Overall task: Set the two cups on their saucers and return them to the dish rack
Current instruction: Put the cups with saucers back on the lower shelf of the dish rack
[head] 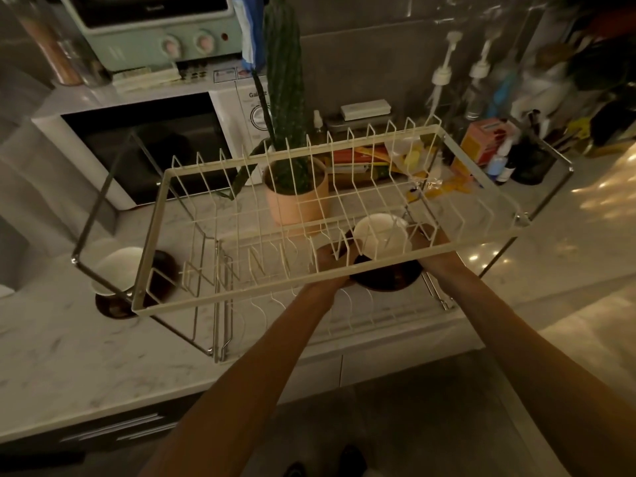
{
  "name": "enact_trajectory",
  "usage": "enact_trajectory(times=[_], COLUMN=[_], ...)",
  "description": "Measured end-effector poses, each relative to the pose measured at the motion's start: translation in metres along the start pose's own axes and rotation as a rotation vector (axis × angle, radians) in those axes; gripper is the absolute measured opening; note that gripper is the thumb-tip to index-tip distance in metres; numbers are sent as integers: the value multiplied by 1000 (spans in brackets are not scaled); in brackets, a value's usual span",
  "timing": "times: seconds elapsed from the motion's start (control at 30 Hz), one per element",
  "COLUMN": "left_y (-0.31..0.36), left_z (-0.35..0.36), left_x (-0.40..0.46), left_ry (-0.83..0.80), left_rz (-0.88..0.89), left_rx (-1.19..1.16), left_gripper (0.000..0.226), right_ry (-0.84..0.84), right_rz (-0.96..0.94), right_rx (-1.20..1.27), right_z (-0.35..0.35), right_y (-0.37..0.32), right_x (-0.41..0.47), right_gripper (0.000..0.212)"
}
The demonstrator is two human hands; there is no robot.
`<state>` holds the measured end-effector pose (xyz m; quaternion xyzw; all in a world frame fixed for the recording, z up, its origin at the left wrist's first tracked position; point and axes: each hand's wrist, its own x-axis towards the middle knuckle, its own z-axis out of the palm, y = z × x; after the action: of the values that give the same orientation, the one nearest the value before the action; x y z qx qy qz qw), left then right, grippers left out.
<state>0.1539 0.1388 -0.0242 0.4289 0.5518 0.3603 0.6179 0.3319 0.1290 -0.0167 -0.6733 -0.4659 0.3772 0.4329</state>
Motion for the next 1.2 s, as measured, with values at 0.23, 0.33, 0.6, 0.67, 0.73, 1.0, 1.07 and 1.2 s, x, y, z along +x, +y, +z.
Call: enact_trajectory(times=[0.23,0.33,0.6,0.67,0.73,1.0,1.07,1.2], left_y=[-4,-4,3,5,8,1,-2,-4], left_z=[-1,-3,-13,-17,-24,-72,-93,-144], left_x=[5,5,-4,-8,-15,-63,-83,-132], left_ry=[13,-18,-28,-12,-15,4,-26,-248], left_rz=[-6,4,4,30,97,285,289,240], left_rx=[43,27,133,187,325,808,967,1190], left_gripper=[35,32,32,22,9,46,50,53], right_ry=[-6,-1,70,23,-17,24,-103,-420], right_rz=[-27,-26,-186,-139,-3,-630,-672,-585], right_rx=[-17,-78,-442,-567,-670,-811,-837,-978], right_z=[-1,0,5,9,12,63,77,105], right_y=[6,4,-13,-21,-26,-54,-58,-79], right_x=[1,0,-14,-21,-29,-68,-80,-109], right_gripper=[28,19,23,30,35,19,22,41])
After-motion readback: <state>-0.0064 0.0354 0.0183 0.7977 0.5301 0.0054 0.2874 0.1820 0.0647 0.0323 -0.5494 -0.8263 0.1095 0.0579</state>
